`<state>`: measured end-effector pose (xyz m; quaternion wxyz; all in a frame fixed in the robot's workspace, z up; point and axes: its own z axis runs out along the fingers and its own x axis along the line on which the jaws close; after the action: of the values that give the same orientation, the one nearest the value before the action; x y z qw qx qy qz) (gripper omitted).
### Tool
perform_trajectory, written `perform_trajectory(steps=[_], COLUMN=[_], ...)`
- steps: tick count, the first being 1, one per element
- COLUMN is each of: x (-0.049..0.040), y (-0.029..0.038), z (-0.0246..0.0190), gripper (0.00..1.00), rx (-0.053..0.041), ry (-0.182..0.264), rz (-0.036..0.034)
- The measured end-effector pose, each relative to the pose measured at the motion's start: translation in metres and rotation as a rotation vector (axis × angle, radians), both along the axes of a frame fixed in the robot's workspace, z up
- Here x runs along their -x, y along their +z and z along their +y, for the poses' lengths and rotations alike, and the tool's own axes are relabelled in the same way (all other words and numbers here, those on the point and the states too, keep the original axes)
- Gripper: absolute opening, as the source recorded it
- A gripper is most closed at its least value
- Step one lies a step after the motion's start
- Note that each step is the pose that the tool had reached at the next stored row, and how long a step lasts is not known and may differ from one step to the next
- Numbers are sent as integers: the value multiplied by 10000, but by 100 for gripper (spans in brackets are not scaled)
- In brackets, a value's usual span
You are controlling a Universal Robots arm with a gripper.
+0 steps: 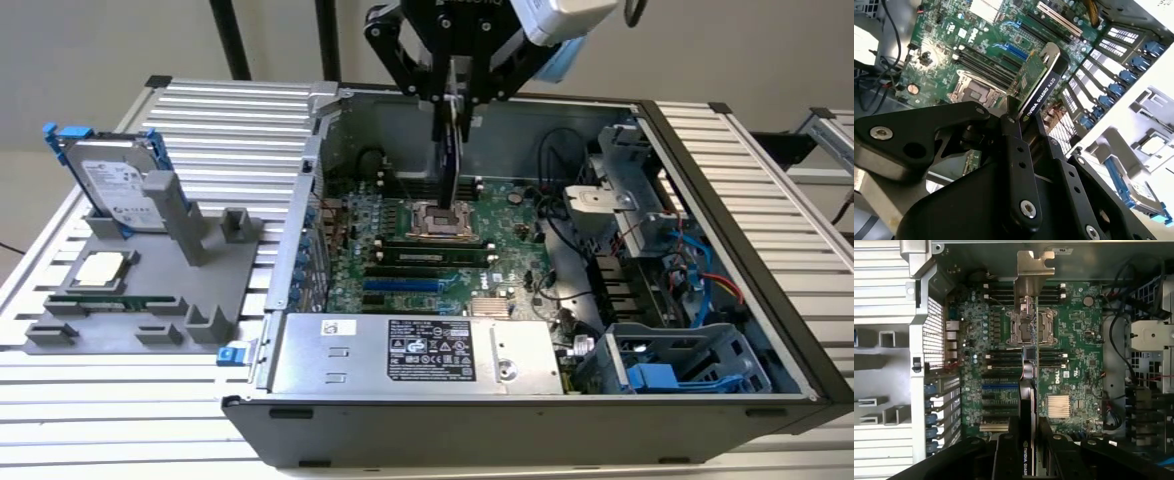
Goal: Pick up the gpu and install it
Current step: 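Pick up the gpu and move the gpu toward the slot, then insert the gpu into the slot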
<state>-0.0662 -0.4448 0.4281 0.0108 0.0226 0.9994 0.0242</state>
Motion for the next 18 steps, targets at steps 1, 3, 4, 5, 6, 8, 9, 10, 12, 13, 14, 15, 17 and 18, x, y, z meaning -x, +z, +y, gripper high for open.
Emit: perform_trajectory(steps=[1, 3, 4, 5, 6, 8, 9, 10, 12, 13, 14, 15, 17, 18], x=[-25, -77, -102, -126, -152, -201, -226, -250, -299, -322, -344, -365, -373, -373], y=[0, 0, 0, 0, 0, 1, 0, 0, 0, 0, 0, 0, 0, 0], z=[0, 0, 0, 0, 0, 0, 0, 0, 0, 0, 0, 0, 0, 0], gripper=[0, 0, 0, 0, 0, 0, 0, 0, 0, 0, 0, 0, 0, 0], rx=[1, 0, 0, 0, 1, 1, 1, 0, 1, 1, 0, 0, 0, 0], ry=[0, 1, 1, 0, -1, 0, 1, 1, 0, 0, 0, 1, 0, 0], rz=[0, 0, 0, 0, 0, 1, 1, 0, 0, 0, 1, 1, 0, 0])
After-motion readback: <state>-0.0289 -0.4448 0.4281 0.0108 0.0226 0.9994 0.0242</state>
